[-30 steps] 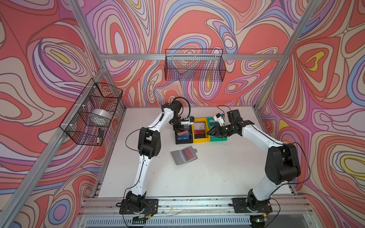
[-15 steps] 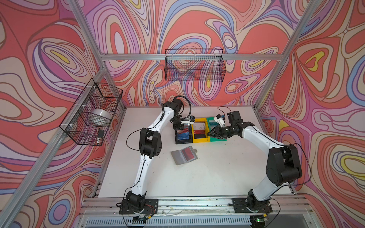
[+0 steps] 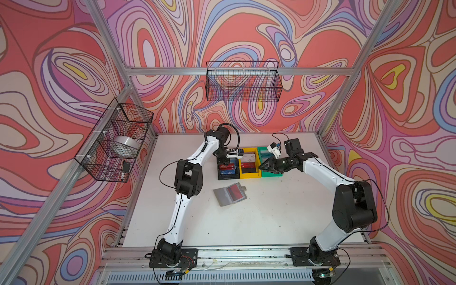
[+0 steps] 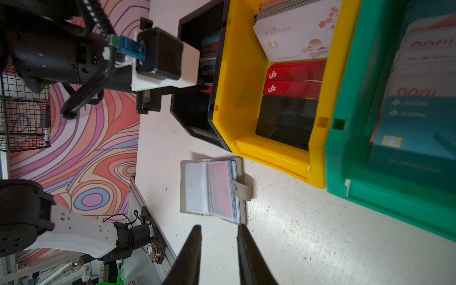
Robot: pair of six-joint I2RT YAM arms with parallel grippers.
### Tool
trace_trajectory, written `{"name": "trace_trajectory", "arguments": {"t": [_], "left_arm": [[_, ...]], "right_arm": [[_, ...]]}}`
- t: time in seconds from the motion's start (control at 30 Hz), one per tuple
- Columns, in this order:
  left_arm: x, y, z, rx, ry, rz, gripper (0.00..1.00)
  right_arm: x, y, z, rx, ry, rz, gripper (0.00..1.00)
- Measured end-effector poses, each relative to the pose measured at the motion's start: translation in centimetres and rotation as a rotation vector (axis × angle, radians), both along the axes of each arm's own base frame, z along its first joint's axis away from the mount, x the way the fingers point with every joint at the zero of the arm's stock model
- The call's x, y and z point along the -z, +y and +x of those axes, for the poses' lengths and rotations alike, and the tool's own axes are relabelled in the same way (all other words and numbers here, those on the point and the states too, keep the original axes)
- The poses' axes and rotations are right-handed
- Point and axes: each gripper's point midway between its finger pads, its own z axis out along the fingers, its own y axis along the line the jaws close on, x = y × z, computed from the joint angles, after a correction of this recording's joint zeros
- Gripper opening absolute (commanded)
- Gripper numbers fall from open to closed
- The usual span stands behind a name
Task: Take the credit cards out of the card holder
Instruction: Place the credit card in the storage box.
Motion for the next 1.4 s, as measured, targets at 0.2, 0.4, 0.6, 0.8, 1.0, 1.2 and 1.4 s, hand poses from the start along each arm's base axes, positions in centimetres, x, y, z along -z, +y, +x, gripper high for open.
{"name": "trace_trajectory", "arguments": {"t": [0.2, 0.4, 0.6, 0.8, 1.0, 1.2, 1.4], "left_arm": [[0.7, 0.2, 0.3, -0.006, -0.009, 0.007, 0.23], [1.4, -0.2, 0.7, -0.005, -0.028, -0.009, 0.25], [1.2, -0.2, 1.1, -0.011, -0.046, -0.016, 0.27], [0.4, -0.5, 1.8, -0.017, -0.081, -0.032, 0.31], [-0.8, -0.6, 2.1, -0.029, -0.109, -0.047, 0.32], [-3.1, -0.8, 2.1, -0.045, -0.14, -0.077, 0.33], [-7.0, -0.7, -0.2, -0.086, -0.174, -0.158, 0.32]], "right_arm": [[0.0, 0.0, 0.0, 0.001, 0.002, 0.001, 0.28], [0.0, 0.0, 0.0, 0.0, 0.003, 0.003, 0.28], [0.0, 0.0, 0.0, -0.001, 0.003, 0.004, 0.29], [0.0, 0.1, -0.2, -0.005, 0.006, 0.01, 0.29], [-0.1, 0.1, -0.3, -0.007, 0.003, 0.013, 0.29], [-0.7, 0.1, -0.4, -0.009, -0.012, 0.017, 0.29], [-0.8, 0.0, -0.8, -0.024, -0.004, -0.004, 0.29]]}}
